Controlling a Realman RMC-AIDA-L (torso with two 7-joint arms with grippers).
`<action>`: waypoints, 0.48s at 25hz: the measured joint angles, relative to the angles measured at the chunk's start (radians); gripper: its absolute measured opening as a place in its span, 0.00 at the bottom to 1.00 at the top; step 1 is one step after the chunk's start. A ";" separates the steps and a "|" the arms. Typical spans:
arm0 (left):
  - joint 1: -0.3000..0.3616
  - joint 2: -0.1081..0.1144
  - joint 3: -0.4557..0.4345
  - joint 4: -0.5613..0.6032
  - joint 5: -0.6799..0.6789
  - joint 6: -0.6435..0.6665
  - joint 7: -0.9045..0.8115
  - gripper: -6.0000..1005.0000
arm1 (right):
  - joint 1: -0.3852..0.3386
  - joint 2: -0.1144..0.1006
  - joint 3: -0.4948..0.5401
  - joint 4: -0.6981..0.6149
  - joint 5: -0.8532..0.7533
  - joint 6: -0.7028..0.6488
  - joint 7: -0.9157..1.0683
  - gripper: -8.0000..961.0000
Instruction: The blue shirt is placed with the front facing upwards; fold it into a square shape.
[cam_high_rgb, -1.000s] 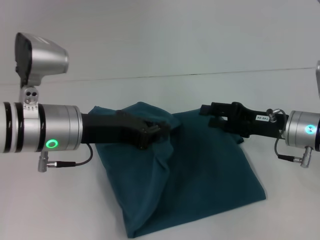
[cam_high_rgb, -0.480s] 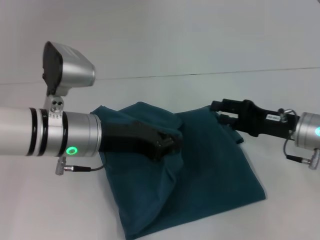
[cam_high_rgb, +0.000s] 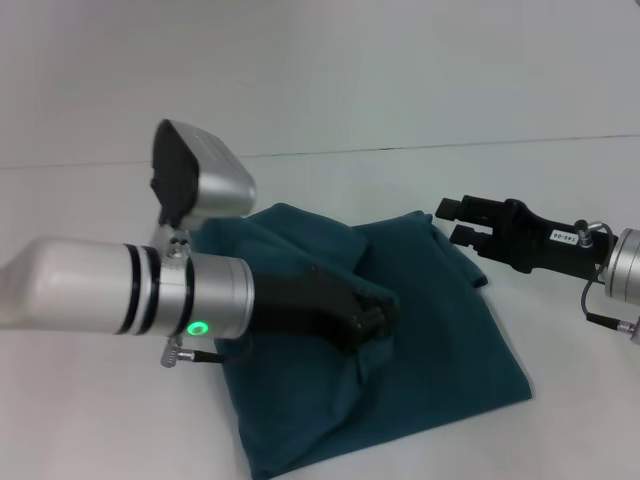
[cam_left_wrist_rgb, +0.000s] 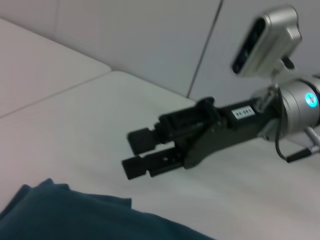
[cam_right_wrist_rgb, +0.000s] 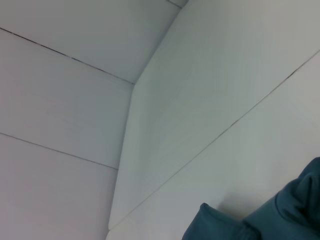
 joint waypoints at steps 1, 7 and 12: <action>-0.002 0.000 0.026 -0.005 -0.004 -0.016 0.014 0.05 | 0.000 0.000 0.000 0.000 0.000 0.001 -0.002 0.64; -0.007 -0.001 0.125 0.000 -0.009 -0.054 0.038 0.06 | -0.001 0.003 0.000 0.000 0.002 0.005 -0.008 0.64; 0.016 -0.002 0.132 0.020 -0.085 -0.047 0.094 0.07 | -0.007 0.002 0.000 0.000 0.006 0.005 -0.014 0.64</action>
